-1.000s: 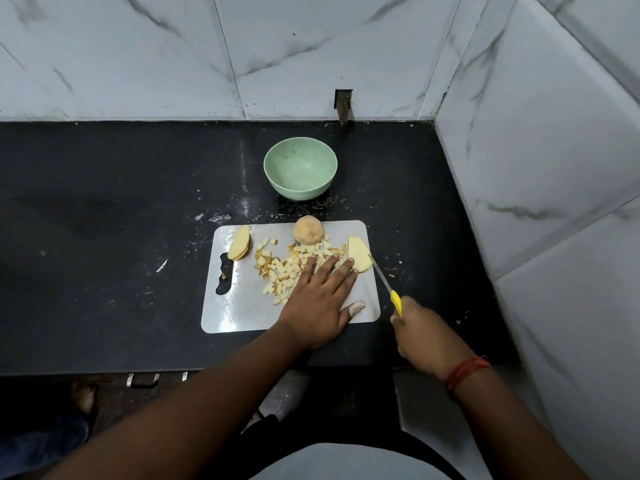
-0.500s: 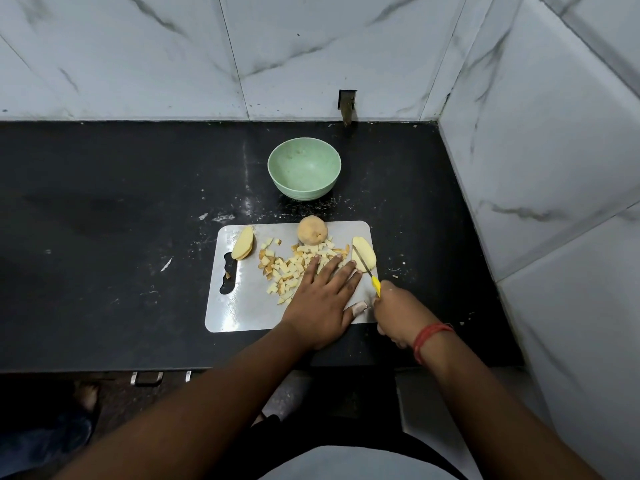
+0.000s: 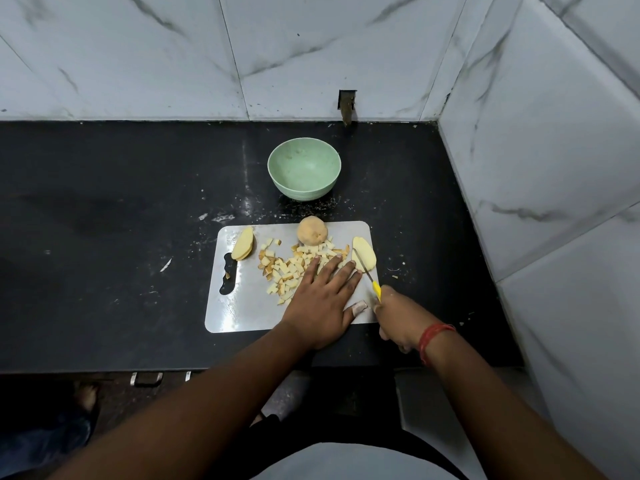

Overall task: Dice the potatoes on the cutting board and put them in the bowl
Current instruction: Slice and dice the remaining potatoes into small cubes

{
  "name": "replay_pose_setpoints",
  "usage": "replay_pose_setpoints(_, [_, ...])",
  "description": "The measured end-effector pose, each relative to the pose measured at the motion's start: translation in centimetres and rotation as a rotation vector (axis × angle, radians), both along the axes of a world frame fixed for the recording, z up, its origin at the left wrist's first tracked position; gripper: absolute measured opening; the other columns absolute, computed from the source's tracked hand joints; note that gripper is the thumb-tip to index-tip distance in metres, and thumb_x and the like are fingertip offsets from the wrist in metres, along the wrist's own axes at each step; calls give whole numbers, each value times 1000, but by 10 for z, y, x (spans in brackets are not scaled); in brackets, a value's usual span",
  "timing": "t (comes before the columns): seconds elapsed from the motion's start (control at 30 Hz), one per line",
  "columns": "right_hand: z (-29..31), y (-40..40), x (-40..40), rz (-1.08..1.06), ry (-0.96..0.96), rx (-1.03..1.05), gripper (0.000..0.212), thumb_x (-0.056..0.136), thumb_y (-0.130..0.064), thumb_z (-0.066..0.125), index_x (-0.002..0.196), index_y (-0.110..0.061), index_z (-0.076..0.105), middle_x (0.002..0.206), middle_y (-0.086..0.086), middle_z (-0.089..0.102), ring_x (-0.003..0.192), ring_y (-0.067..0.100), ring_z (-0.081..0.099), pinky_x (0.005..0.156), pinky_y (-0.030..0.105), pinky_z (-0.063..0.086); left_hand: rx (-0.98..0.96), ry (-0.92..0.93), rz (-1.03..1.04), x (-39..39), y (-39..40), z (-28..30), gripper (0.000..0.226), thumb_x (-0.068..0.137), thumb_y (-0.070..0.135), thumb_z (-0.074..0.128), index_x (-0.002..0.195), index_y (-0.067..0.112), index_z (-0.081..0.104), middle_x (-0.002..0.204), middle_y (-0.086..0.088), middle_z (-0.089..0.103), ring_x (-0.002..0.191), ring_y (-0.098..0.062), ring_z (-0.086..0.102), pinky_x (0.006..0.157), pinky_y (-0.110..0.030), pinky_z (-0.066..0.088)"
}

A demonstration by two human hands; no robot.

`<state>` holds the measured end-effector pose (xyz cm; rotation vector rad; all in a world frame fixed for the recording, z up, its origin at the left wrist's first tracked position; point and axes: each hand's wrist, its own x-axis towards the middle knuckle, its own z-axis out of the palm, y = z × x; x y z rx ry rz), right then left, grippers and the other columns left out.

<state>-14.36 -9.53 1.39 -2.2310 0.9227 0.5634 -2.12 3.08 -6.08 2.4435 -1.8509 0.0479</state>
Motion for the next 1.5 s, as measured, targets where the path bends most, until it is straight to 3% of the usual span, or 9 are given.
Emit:
replay_pose_setpoints(0.17, [-2,2,-13,-7,-2,18,10,100,-12,35,106,-18,32,95,11,56,75,25,55,63,31,49,-5,-6,2,0,0,0,66,106,58,23,156,18,41,162,-6,40,153,-31,28,125,-57,18])
replay_pose_setpoints(0.27, [-3,3,-21,-28,-4,48,6,100,-13,34,105,-17,34,91,10,57,63,15,52,57,26,47,-13,-8,2,0,0,0,66,106,57,25,156,18,42,161,-6,41,152,-31,29,125,-57,18])
replay_pose_setpoints(0.47, [-2,7,-36,-20,-5,61,8,101,-13,34,106,-18,33,96,12,57,79,26,57,76,35,53,-5,-5,0,-1,1,2,68,106,57,19,156,17,42,162,-7,40,153,-31,29,125,-57,19])
replay_pose_setpoints(0.67, [1,8,-45,2,22,34,7,101,-12,34,105,-17,32,97,12,56,80,25,56,76,35,52,-5,-3,-2,-1,1,2,67,106,56,19,156,17,42,162,-7,40,153,-32,29,124,-58,18])
replay_pose_setpoints(0.83, [4,6,-54,-26,54,32,5,98,-10,43,102,-8,40,70,6,49,55,14,45,51,24,38,-4,-3,-6,-1,2,3,67,106,55,18,157,17,41,163,-7,38,153,-32,27,124,-59,18])
replay_pose_setpoints(0.93, [13,1,-56,-143,-18,138,11,101,-17,41,98,-7,46,70,10,55,49,13,48,41,19,36,-9,-7,-9,-1,2,3,67,106,55,18,157,17,41,163,-8,38,153,-32,27,124,-59,18])
replay_pose_setpoints(1.17, [12,-14,-31,-248,-194,45,15,102,-23,39,100,-11,47,73,12,64,52,16,54,51,25,39,-26,-42,-11,-4,1,2,64,108,53,25,154,14,45,161,-9,41,153,-33,28,123,-59,19])
replay_pose_setpoints(1.27, [3,-19,-9,-292,-241,-8,14,102,-23,39,104,-12,47,83,12,64,70,24,60,64,35,49,-29,-66,-20,-4,1,2,63,107,53,28,153,13,46,160,-12,41,152,-34,30,124,-59,19])
replay_pose_setpoints(1.5, [-7,-32,38,-308,-277,-161,24,97,-27,56,108,-14,40,96,12,64,84,29,62,71,37,50,-7,-97,-50,-4,0,4,65,107,53,27,155,11,43,161,-16,39,153,-35,28,124,-60,16])
